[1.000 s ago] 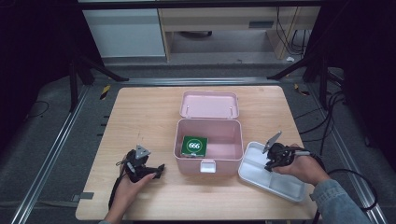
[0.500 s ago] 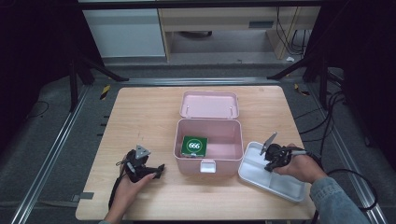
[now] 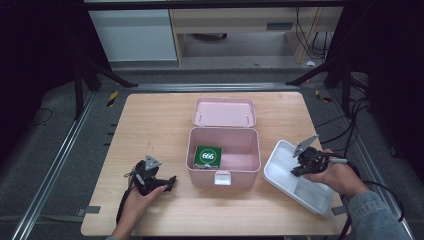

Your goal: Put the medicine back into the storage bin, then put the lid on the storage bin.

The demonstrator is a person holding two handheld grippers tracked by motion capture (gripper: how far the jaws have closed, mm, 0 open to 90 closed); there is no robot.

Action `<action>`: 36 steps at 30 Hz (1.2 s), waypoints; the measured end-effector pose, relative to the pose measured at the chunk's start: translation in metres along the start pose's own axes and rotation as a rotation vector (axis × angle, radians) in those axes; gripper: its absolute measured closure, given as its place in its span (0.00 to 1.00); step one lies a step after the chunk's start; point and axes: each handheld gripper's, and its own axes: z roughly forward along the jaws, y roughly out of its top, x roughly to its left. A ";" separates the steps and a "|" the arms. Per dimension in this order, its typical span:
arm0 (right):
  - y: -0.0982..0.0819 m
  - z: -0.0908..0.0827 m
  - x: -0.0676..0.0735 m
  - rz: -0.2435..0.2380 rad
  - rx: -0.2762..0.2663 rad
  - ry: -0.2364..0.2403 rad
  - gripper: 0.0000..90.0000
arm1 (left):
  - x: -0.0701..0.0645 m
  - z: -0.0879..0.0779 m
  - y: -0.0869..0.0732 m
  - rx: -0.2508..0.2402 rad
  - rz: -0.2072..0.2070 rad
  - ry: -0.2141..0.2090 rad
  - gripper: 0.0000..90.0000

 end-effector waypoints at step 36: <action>0.145 -0.099 0.011 -0.242 -0.161 -0.075 1.00 | 0.000 0.000 0.000 -0.002 -0.001 0.001 0.02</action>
